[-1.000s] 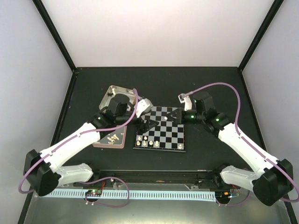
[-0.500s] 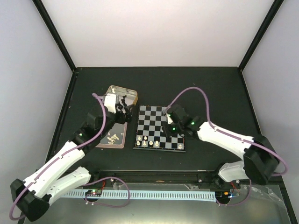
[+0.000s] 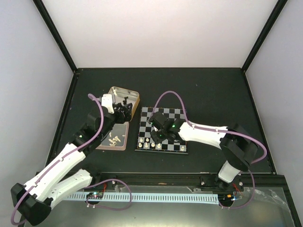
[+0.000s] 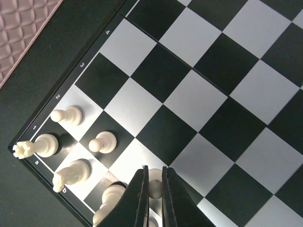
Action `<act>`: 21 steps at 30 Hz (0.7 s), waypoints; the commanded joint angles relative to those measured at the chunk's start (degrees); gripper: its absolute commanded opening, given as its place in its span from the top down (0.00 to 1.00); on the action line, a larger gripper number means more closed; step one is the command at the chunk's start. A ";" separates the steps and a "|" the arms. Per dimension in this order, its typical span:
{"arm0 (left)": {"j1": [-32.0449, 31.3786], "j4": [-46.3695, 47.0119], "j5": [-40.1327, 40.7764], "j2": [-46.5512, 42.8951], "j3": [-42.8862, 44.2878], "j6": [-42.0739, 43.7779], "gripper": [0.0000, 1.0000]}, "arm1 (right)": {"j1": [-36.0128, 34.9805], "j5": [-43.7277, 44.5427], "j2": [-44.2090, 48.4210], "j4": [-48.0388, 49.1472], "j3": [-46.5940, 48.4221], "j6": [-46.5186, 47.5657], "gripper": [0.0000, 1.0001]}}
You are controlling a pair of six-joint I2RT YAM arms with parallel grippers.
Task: Set up the chess pieces on the board
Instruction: Place the chess piece on the chessboard.
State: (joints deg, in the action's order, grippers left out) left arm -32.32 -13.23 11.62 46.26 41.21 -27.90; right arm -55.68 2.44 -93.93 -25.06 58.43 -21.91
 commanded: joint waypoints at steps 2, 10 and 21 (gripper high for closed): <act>0.59 -0.78 0.20 0.66 0.27 -0.84 0.01 | -0.64 0.00 -2.95 -0.70 2.76 1.43 0.95; 0.85 -1.25 -0.15 0.85 0.01 -0.66 0.01 | -1.14 -2.09 -5.65 -1.72 3.87 1.71 0.93; 1.07 -1.22 -0.38 1.11 -0.23 -0.53 0.01 | -1.32 -5.17 -4.98 -3.14 3.21 2.46 0.93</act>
State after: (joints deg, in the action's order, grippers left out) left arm -31.81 -14.13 11.53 47.00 41.21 -28.14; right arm -56.55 -1.15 -99.42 -27.00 61.10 -20.40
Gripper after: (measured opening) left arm 0.987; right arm 0.071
